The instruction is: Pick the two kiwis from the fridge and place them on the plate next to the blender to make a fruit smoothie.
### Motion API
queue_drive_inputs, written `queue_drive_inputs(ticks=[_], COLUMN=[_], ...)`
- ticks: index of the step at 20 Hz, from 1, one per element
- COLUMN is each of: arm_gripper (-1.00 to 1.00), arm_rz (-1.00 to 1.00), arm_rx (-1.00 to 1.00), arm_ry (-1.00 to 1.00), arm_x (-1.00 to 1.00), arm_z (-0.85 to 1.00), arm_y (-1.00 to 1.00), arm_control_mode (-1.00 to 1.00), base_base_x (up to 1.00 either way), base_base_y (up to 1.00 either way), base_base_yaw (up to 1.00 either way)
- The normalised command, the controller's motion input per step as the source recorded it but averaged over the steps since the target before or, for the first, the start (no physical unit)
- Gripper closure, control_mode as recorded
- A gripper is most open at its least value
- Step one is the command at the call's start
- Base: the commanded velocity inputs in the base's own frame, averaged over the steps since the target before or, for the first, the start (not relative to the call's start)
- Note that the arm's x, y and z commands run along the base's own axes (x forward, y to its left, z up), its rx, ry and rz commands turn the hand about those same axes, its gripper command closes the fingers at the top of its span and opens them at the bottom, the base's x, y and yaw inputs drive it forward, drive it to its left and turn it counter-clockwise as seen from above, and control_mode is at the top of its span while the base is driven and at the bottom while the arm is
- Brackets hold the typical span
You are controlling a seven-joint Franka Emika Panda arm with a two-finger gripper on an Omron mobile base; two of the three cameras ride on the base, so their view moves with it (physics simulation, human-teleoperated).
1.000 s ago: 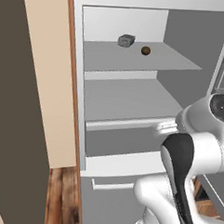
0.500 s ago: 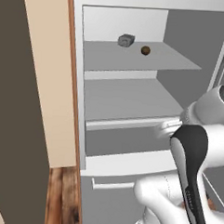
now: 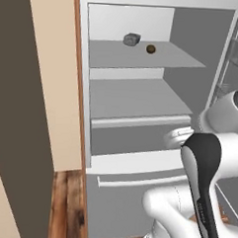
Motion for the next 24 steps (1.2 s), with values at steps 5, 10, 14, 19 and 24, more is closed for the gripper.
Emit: queue_drive_inputs(ticks=[5, 10, 14, 19, 24], arm_gripper=[1.00, 1.00, 1.00, 1.00, 1.00], arm_rz=[0.00, 0.00, 0.00, 0.00, 0.00], arm_rx=[0.00, 0.00, 0.00, 0.00, 0.00], arm_ry=[0.00, 0.00, 0.00, 0.00, 0.00], arm_x=[0.00, 0.00, 0.00, 0.00, 0.00], arm_z=[0.00, 0.00, 0.00, 0.00, 0.00], arm_y=[0.00, 0.00, 0.00, 0.00, 0.00], arm_control_mode=[1.00, 1.00, 1.00, 1.00, 1.00], base_base_x=[-0.54, -0.67, -0.76, -0.88, -0.90], base_base_y=[0.33, 0.30, 0.09, 0.14, 0.14], base_base_yaw=[0.00, -0.01, -0.18, -0.31, -0.48])
